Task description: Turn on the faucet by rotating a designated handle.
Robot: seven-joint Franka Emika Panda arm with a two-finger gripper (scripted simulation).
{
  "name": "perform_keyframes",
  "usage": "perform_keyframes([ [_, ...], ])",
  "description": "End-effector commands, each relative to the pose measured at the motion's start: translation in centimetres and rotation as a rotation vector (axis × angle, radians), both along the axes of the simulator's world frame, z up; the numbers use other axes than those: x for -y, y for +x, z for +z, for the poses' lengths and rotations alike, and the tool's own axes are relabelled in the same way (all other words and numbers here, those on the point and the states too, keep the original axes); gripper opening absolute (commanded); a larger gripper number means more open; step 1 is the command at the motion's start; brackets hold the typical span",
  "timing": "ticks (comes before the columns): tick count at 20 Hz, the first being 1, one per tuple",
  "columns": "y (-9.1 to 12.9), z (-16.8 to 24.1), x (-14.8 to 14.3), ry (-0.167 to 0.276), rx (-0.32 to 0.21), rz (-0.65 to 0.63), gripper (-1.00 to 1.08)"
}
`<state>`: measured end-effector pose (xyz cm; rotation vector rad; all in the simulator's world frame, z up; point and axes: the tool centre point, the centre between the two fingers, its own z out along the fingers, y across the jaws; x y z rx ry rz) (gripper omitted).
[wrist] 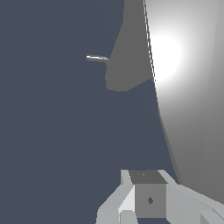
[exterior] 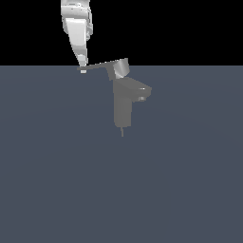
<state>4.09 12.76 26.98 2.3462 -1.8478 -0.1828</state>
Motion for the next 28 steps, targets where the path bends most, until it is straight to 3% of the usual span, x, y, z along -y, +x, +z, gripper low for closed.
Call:
perform_keyframes([
  [1,-0.8,0.2,0.4,-0.002,-0.004,-0.004,-1.0],
  [23,-6.3,1.3,1.5,-0.002,-0.004,-0.004,-1.0],
  [28,-6.7,1.0,2.5,-0.008,-0.009,-0.006,-1.0],
])
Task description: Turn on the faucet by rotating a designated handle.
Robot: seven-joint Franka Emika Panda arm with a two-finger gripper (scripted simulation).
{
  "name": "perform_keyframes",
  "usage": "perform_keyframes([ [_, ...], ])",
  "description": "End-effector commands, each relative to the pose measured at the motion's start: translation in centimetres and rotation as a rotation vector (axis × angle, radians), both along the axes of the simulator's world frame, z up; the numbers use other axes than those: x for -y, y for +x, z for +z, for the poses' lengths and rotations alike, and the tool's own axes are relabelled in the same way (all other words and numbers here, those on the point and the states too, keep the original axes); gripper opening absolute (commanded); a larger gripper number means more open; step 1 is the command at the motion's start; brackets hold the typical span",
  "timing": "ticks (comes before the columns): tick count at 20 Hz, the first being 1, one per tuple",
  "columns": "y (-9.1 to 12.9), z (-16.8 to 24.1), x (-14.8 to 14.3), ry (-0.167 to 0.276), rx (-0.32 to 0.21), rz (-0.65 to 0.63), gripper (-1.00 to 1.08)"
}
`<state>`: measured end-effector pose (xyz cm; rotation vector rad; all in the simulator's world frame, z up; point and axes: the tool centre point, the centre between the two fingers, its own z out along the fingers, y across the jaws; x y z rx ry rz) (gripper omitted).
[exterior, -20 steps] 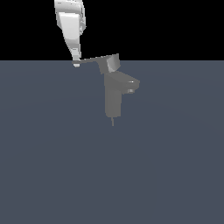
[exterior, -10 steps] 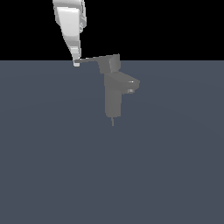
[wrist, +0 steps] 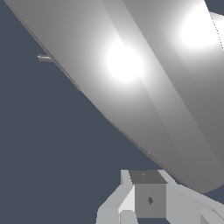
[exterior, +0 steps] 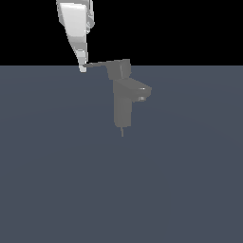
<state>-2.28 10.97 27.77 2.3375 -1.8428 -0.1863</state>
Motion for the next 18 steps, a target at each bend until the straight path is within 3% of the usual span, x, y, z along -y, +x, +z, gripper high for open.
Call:
perform_keyframes([
  [1,-0.5,0.2,1.0,-0.002,-0.001,-0.005,-1.0],
  [18,-4.2,1.5,6.4,0.002,0.003,-0.004,-1.0],
])
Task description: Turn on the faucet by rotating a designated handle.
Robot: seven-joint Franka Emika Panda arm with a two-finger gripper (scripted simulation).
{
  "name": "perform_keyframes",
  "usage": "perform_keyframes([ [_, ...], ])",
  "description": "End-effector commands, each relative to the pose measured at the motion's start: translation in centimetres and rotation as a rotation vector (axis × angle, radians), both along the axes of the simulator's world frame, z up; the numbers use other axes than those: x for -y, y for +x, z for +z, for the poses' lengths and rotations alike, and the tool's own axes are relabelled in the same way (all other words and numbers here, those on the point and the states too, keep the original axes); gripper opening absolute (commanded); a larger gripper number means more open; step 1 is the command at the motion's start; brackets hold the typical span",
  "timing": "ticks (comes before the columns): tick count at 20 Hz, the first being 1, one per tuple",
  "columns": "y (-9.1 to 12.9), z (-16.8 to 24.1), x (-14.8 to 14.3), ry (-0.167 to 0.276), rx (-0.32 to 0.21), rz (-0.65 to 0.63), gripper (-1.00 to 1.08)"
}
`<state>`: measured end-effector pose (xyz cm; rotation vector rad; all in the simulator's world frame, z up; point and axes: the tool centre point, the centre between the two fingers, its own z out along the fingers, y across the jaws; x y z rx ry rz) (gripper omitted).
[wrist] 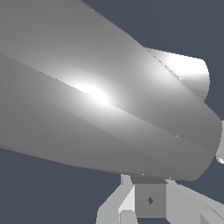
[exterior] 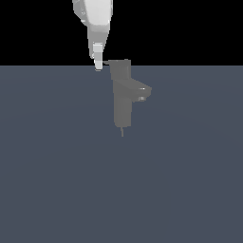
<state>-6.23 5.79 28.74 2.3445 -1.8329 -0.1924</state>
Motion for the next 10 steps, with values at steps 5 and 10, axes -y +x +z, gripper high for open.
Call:
perform_keyframes([
  [5,-1.4,0.9,2.9,-0.001,0.007,-0.012,-1.0],
  [10,-1.5,0.6,3.5,-0.002,-0.002,0.0,-1.0],
])
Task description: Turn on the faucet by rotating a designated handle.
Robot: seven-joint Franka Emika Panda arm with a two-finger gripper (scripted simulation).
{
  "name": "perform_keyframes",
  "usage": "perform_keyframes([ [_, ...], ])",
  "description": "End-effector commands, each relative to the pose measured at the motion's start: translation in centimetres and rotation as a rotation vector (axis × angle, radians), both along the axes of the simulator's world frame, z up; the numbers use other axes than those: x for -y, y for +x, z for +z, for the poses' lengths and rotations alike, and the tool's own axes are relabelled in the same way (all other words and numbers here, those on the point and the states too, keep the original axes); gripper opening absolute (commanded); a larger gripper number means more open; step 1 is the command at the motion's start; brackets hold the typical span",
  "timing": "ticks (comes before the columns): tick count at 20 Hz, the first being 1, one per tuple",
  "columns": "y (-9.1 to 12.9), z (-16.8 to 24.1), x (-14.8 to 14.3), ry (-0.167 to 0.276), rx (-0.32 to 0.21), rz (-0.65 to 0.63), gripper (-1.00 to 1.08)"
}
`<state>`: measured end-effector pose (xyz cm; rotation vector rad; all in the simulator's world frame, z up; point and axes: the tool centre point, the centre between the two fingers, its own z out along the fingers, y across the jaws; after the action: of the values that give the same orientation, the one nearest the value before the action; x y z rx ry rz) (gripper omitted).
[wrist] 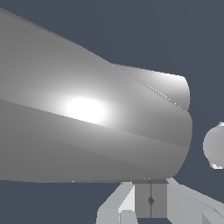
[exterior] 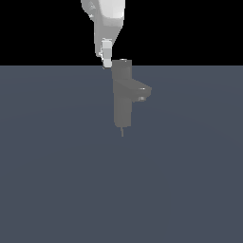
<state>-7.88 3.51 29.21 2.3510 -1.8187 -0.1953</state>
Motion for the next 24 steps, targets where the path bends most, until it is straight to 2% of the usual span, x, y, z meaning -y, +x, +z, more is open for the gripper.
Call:
perform_keyframes([
  [1,0.3,0.1,1.8,-0.002,0.003,-0.011,-1.0],
  [18,2.2,0.6,11.3,0.0,0.012,-0.022,-1.0],
  [19,2.2,0.6,11.3,0.0,0.012,-0.022,-1.0],
  [20,2.0,0.2,9.1,0.004,0.0,0.008,-1.0],
  [24,2.9,0.0,9.9,0.003,0.001,0.005,-1.0],
])
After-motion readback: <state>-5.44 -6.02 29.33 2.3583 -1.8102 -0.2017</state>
